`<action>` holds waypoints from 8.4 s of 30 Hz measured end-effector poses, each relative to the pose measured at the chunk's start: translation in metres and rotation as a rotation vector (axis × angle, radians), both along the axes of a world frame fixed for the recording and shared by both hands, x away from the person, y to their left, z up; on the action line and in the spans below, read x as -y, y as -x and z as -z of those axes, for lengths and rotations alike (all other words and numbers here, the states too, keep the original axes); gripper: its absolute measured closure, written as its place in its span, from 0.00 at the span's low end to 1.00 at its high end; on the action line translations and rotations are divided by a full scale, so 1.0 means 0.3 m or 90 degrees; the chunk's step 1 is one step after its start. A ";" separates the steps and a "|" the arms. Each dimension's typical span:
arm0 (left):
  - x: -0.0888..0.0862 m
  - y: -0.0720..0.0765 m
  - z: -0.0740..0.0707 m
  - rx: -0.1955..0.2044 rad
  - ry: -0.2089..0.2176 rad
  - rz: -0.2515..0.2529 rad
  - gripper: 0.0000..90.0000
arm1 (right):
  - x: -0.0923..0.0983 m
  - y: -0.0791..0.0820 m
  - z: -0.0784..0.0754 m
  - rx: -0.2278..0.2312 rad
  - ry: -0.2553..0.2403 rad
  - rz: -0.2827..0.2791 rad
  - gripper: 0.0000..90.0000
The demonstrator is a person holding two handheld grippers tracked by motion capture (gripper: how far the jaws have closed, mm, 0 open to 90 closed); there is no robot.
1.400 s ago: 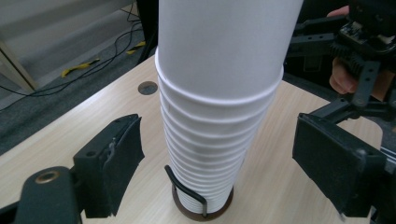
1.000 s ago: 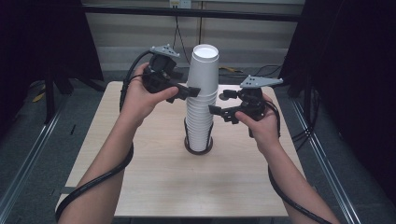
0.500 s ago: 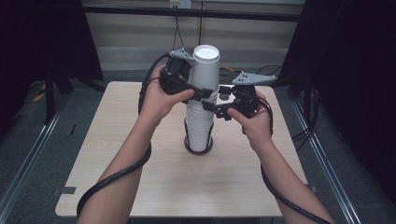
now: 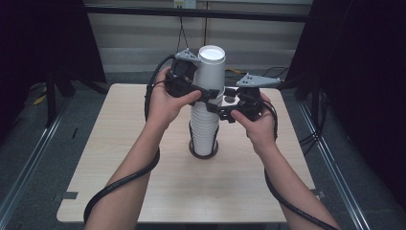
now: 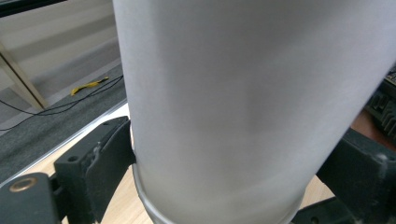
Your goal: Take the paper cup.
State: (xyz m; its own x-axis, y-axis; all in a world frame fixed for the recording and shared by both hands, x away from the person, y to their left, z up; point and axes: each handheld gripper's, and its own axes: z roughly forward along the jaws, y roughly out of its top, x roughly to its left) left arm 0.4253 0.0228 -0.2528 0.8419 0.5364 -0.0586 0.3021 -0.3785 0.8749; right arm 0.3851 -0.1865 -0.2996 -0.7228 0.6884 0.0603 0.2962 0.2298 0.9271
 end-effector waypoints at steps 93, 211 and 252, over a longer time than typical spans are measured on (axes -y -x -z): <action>-0.008 0.012 -0.212 0.048 0.074 -0.076 0.14 | -0.040 -0.008 0.012 0.010 -0.016 0.040 0.13; -0.387 0.236 0.199 -0.039 -0.057 -0.022 0.16 | 0.064 0.148 0.126 0.005 0.055 -0.113 0.14; -0.218 0.341 0.374 -0.075 -0.243 0.117 0.16 | 0.126 0.224 0.254 -0.035 0.082 -0.199 0.14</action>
